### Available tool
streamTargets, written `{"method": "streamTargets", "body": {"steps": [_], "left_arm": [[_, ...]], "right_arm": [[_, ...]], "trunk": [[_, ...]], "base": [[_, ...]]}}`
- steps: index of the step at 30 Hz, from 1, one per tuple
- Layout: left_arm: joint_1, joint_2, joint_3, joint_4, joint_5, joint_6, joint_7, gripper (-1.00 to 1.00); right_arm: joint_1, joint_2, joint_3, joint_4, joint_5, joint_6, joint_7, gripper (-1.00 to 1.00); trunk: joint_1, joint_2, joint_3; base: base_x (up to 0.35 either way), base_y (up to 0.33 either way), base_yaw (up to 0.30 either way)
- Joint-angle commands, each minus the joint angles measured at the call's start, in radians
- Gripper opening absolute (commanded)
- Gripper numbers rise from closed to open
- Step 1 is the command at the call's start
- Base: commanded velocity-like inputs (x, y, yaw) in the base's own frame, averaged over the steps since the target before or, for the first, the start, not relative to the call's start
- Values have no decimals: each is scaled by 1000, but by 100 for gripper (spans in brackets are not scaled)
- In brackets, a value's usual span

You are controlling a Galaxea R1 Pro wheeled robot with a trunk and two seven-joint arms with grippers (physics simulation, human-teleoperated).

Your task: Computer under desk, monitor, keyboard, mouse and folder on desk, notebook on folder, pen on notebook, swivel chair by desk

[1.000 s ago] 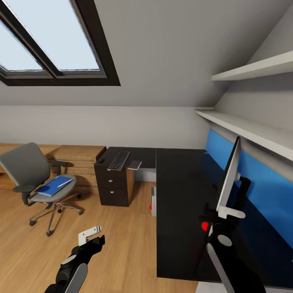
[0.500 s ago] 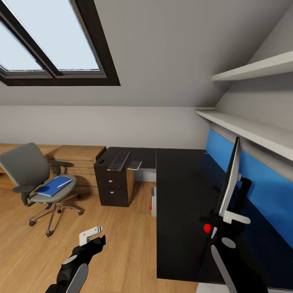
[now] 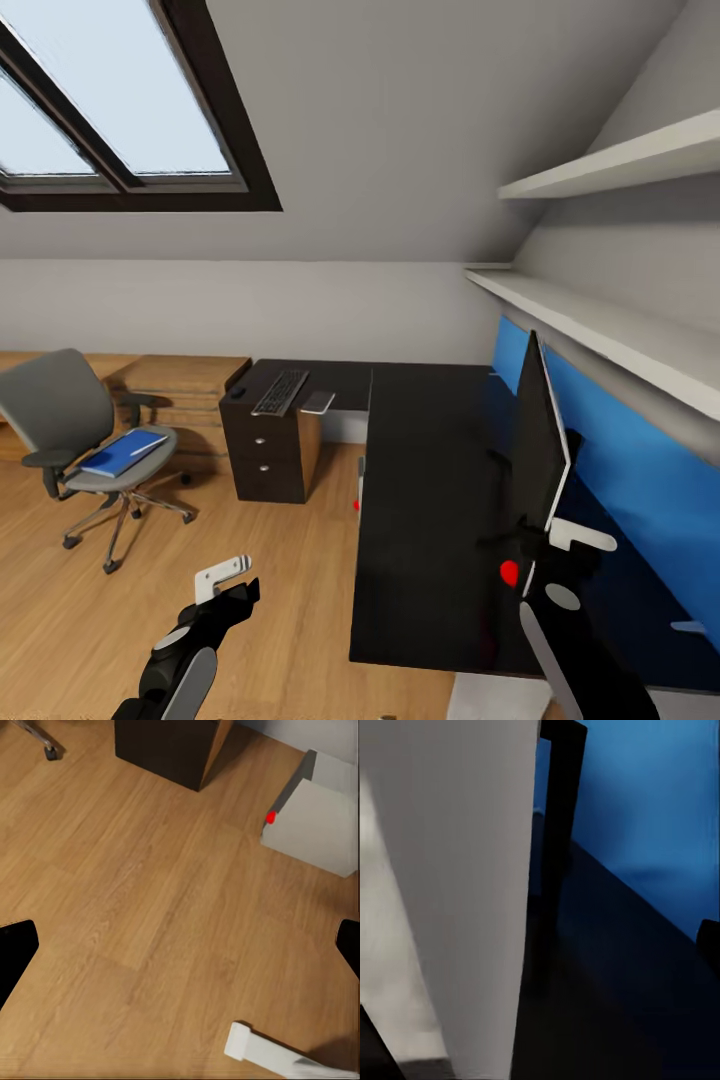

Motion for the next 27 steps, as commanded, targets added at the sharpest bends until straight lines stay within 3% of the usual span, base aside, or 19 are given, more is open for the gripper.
{"method": "streamTargets", "body": {"steps": [1,8,19,27], "left_arm": [[-1,1,-3,-2,9,2,10,100],[-1,1,-3,-2,9,2,10,100],[-1,1,-3,-2,8,2,10,100],[-1,1,-3,-2,8,2,10,100]], "right_arm": [[-1,-1,3,-1,-4,6,-8,100],[-1,-1,3,-1,-4,6,-8,100],[-1,-1,3,-1,-4,5,-8,100],[-1,-1,5,-10,-2,3,-8,100]], "trunk": [[0,-2,-2],[0,-2,-2],[0,-2,-2],[0,-2,-2]], "base": [[-134,-285,0],[-130,-259,0],[-11,-30,0],[0,-232,0]]}}
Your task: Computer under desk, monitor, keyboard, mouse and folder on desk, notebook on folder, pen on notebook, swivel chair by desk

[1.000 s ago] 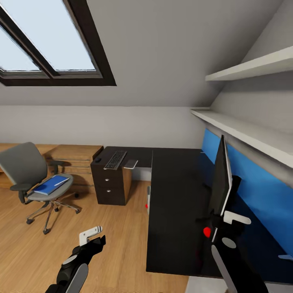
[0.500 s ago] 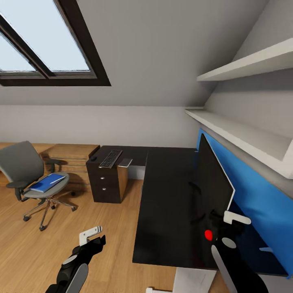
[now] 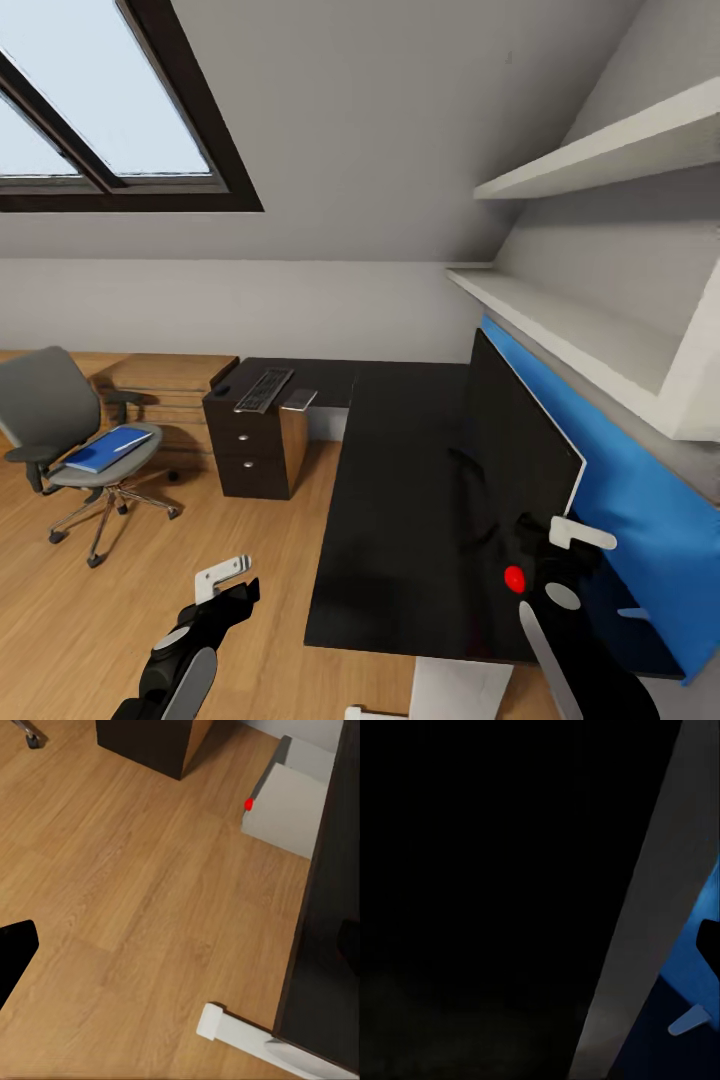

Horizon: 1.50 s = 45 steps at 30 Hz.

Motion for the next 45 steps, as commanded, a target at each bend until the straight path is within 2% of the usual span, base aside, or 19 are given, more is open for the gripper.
{"method": "streamTargets", "body": {"steps": [1,9,30,45], "left_arm": [[-1,1,-3,-2,9,2,10,100],[-1,1,-3,-2,9,2,10,100],[-1,1,-1,-2,10,2,10,100],[-1,3,-1,0,14,2,10,100]], "right_arm": [[-1,-2,3,-1,-7,6,-9,100],[-1,-2,3,-3,-7,7,-9,100],[-1,-2,6,-2,-7,6,-7,100],[-1,-2,7,0,-7,0,-7,100]], "trunk": [[1,-2,-2],[1,-2,-2],[1,-2,-2],[1,-2,-2]], "base": [[0,-185,0],[0,-108,0],[-39,-3,0],[-289,95,0]]}}
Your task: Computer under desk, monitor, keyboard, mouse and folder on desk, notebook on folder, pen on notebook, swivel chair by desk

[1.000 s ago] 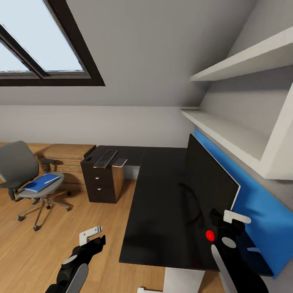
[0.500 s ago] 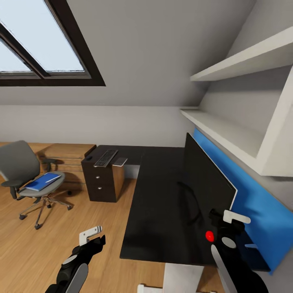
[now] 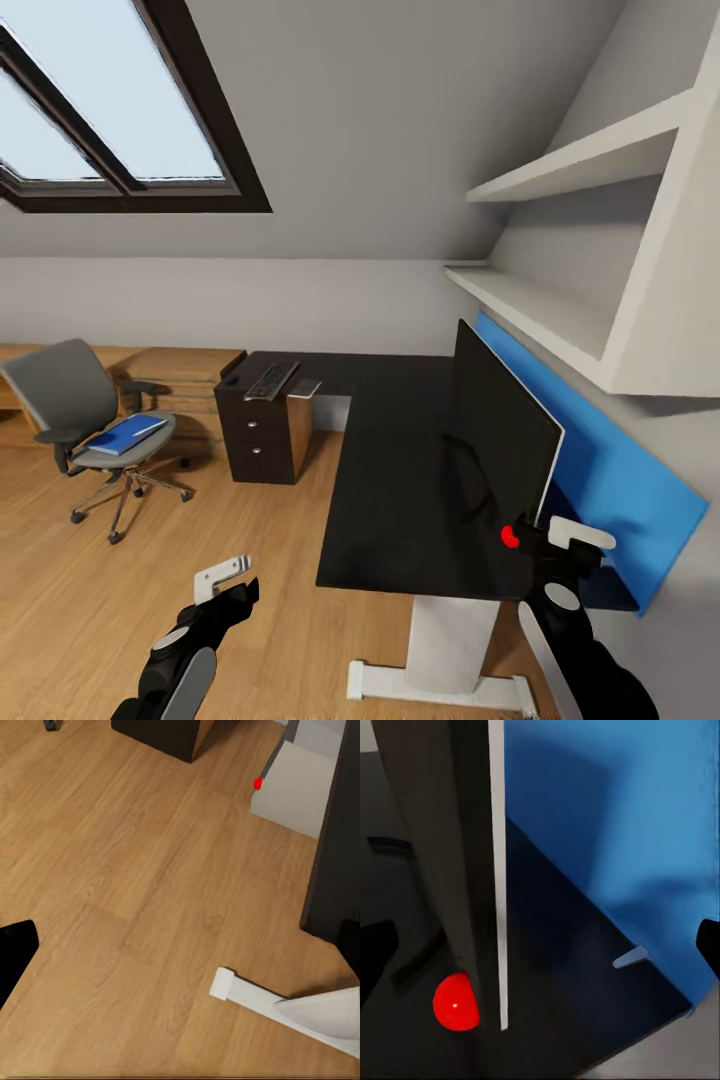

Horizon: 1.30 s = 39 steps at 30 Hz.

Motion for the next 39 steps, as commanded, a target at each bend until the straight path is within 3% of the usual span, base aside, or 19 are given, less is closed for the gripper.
{"method": "streamTargets", "body": {"steps": [1,9,15,18,20,23,27,28,31,39], "left_arm": [[-1,1,-2,0,10,1,10,100],[-1,2,0,55,9,1,9,100],[-1,13,5,263,8,-23,0,100],[-1,17,4,393,6,-98,-3,100],[-1,18,1,501,5,-207,-8,100],[-1,18,-1,565,6,-273,-16,100],[-1,18,-3,651,5,-324,-59,100],[-1,17,-3,692,5,-362,-90,100],[-1,17,-5,734,5,-416,-109,100],[-1,17,-65,855,5,-486,-154,100]], "right_arm": [[-1,-1,3,-1,-4,-3,-8,100],[-1,0,4,10,-5,-50,-10,100],[0,10,9,130,-7,-64,-8,100],[6,26,11,186,-8,-84,-8,100],[29,46,13,240,-8,-104,-9,100],[52,56,14,284,-8,-130,-7,100],[73,62,15,423,-8,-223,-1,100],[77,63,18,533,-7,-322,26,100],[78,65,25,632,-6,-420,77,100],[79,72,52,813,-6,-555,159,100]], "trunk": [[0,-2,-2],[0,-2,-2],[0,-2,-2],[0,-2,-2],[0,-2,-2],[0,-2,-2],[0,-2,-2],[0,-2,-2],[0,-2,-2],[0,-2,-2]], "base": [[-323,139,0],[-316,169,0],[-245,249,0],[-185,290,0],[-162,301,0],[-156,304,0],[-152,306,0],[-150,306,0],[-147,307,0],[-116,312,0]]}}
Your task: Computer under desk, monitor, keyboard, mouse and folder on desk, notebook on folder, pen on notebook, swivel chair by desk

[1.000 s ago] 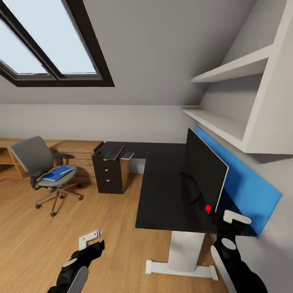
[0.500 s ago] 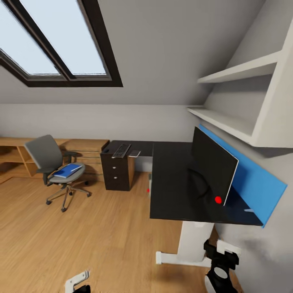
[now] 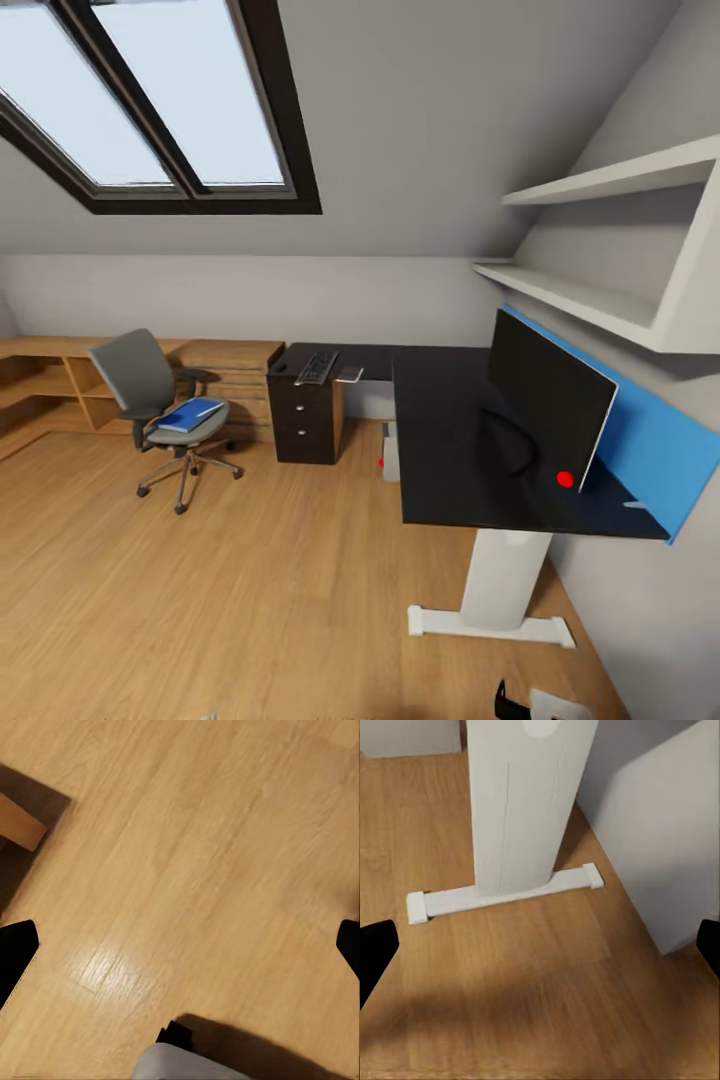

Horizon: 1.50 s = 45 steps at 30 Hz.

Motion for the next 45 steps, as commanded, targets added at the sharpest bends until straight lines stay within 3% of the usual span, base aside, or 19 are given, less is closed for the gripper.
{"method": "streamTargets", "body": {"steps": [1,6,12,14,20,45], "left_arm": [[-1,0,-16,24,10,-7,-11,100],[-2,-1,-24,57,10,-9,-45,100],[-2,-3,-25,61,10,-8,-67,100],[-2,-4,-26,62,10,-7,-77,100],[-2,-4,-26,62,10,-8,-81,100],[-1,-9,-29,74,10,-6,-81,100]], "right_arm": [[-1,2,12,49,-10,-29,15,100],[-1,7,17,126,-9,-110,135,100],[-1,16,19,156,-9,-133,204,100],[-1,32,19,168,-9,-135,211,100],[-1,49,19,174,-9,-137,215,100],[-1,49,21,188,-7,-137,217,100]], "trunk": [[0,-2,-2],[0,-2,-2],[0,-2,-2],[0,-2,-2],[0,-2,-2],[0,-2,-2]], "base": [[-31,325,0],[-11,328,0],[73,325,21],[190,299,184],[230,275,239],[300,172,3]]}}
